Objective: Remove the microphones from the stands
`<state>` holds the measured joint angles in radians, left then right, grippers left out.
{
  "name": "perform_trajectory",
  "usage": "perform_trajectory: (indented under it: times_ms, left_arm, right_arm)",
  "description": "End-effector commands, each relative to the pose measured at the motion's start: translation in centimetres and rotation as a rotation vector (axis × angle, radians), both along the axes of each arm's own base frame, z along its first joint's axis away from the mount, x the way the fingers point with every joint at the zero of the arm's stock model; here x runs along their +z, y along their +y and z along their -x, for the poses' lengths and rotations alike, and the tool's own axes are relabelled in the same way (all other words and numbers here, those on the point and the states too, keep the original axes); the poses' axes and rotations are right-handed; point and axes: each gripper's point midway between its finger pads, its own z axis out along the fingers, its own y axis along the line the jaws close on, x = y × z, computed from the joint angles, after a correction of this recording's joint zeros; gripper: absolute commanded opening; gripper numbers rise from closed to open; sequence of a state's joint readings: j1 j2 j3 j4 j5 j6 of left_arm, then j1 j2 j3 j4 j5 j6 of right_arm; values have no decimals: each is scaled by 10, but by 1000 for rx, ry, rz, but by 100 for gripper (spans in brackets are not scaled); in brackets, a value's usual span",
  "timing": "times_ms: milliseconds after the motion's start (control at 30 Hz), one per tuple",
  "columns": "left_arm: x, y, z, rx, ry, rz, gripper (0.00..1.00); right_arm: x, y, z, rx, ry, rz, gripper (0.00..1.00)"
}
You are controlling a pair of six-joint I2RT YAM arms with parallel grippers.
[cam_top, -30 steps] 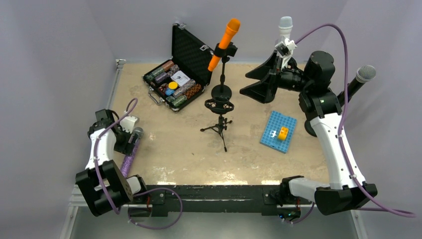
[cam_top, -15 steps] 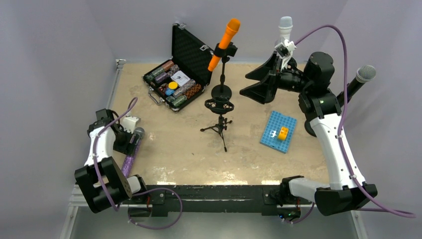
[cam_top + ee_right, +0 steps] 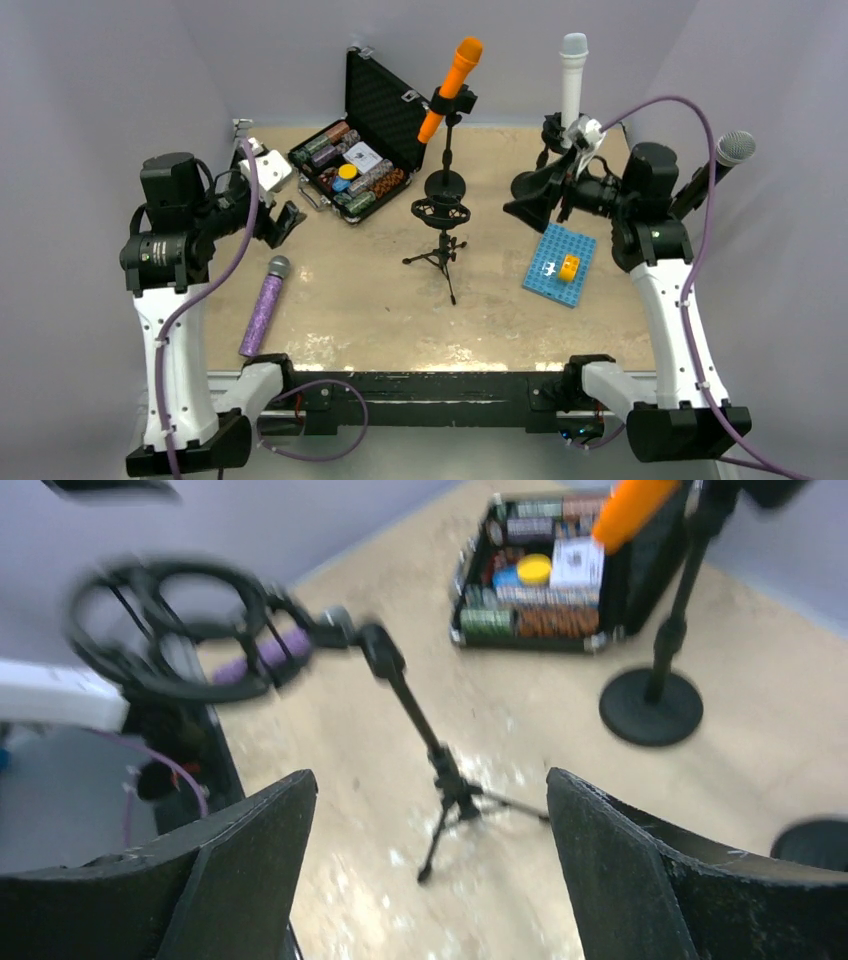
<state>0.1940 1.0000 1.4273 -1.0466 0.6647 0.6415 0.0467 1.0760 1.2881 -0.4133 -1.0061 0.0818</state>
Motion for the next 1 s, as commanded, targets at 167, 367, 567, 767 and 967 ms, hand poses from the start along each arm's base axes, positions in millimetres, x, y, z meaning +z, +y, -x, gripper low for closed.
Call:
perform_trajectory:
  times_ms: [167,367,567,767,967]
  left_arm:
    - [120,-125,30,-615,-325,4,74]
    - [101,-168,48,-856,-351,-137,73]
    - [87,-192,44,-928,-462,-220,73]
    - [78,-207,50,-999,-486,-269,69]
    - [70,-222,57,-1027,-489,-269,66]
  right_arm:
    - [-112,-15,-9,-6,-169,193,90]
    - [-156,3,-14,99,293,82,82]
    - [-168,36,-11,190,377,67,86]
    - [-181,66,-11,246,461,79,77]
    - [-191,76,-26,215,588,49,72]
